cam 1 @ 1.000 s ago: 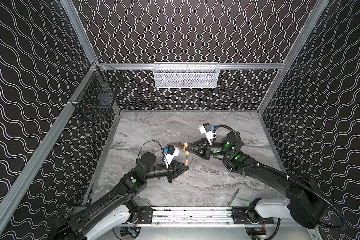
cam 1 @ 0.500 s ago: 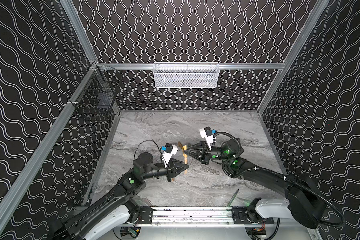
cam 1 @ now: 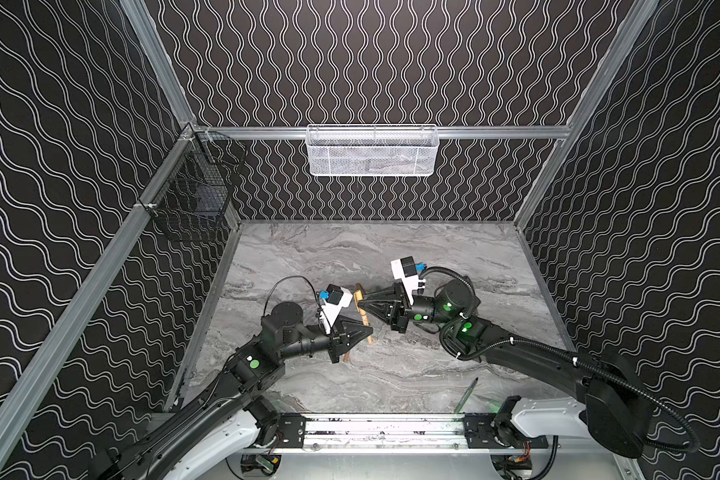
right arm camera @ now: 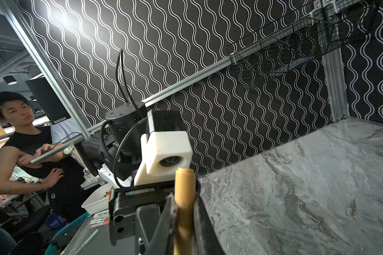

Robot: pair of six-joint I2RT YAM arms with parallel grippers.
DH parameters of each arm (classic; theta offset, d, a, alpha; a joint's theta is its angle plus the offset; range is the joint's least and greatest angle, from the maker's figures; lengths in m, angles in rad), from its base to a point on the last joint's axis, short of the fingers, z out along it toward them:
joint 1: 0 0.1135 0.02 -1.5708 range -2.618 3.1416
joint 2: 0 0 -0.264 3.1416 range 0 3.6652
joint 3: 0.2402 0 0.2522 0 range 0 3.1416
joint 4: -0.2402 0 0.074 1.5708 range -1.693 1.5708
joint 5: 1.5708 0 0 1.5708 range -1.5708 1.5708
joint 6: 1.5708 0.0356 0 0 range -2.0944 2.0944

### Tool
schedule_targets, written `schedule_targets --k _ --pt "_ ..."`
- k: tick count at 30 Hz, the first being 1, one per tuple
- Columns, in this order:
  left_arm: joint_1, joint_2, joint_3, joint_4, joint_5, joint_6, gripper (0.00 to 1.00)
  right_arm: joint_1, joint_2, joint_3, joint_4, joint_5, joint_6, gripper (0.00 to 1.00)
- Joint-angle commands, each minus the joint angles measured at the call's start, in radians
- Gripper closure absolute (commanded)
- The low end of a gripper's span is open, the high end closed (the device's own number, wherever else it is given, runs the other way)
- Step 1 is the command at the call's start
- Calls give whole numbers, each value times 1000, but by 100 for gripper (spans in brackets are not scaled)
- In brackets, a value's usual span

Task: Insert the pens into the pen caps
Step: 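Press the tan cap down onto the pen with the right gripper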

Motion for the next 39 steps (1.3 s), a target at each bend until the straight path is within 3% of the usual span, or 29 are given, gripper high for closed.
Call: schedule_targets --k 1,15,39 --pt "2 -26 25 203 -74 66 100 6 -5 -16 -252 14 -31 100" --pt "2 -58 20 247 -75 73 100 18 18 -3 -279 27 -36 100" --pt "3 -54 131 258 -92 212 100 36 40 -8 -340 65 -61 100"
